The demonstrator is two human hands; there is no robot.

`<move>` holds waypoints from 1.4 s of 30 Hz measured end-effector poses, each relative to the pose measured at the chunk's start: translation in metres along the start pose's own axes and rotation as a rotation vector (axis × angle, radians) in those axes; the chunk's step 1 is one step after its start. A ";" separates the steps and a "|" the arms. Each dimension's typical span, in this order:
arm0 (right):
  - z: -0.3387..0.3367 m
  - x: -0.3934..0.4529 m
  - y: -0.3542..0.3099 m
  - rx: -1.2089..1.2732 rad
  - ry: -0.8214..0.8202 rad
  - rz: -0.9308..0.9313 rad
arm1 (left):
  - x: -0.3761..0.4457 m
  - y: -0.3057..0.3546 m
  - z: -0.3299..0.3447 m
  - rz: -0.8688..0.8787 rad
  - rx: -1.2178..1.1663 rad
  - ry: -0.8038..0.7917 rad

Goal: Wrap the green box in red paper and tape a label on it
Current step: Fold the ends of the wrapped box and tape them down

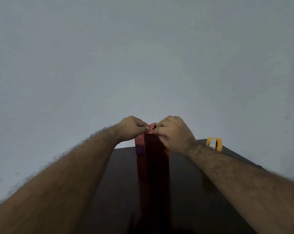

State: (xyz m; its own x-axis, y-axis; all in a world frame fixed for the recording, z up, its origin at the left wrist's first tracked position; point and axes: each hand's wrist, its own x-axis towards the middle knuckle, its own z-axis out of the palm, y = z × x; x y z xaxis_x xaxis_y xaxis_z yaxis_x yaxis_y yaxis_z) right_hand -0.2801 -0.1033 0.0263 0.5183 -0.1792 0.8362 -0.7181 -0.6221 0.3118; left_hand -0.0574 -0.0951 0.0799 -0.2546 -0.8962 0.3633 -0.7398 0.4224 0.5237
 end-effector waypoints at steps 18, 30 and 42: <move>-0.023 -0.015 0.018 -0.111 -0.038 -0.051 | 0.003 0.001 -0.003 -0.008 -0.042 -0.045; -0.033 -0.029 0.024 -0.022 0.121 0.084 | 0.001 0.003 -0.002 -0.048 -0.119 -0.023; -0.029 -0.128 0.059 -0.016 -0.184 0.929 | -0.010 0.070 0.014 0.252 -0.067 0.322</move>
State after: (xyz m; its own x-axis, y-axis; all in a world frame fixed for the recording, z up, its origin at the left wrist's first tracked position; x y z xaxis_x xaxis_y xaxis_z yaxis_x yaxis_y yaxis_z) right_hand -0.4022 -0.0950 -0.0491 -0.1998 -0.7159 0.6690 -0.8860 -0.1596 -0.4354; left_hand -0.1151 -0.0589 0.1022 -0.2073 -0.6799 0.7034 -0.6344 0.6408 0.4324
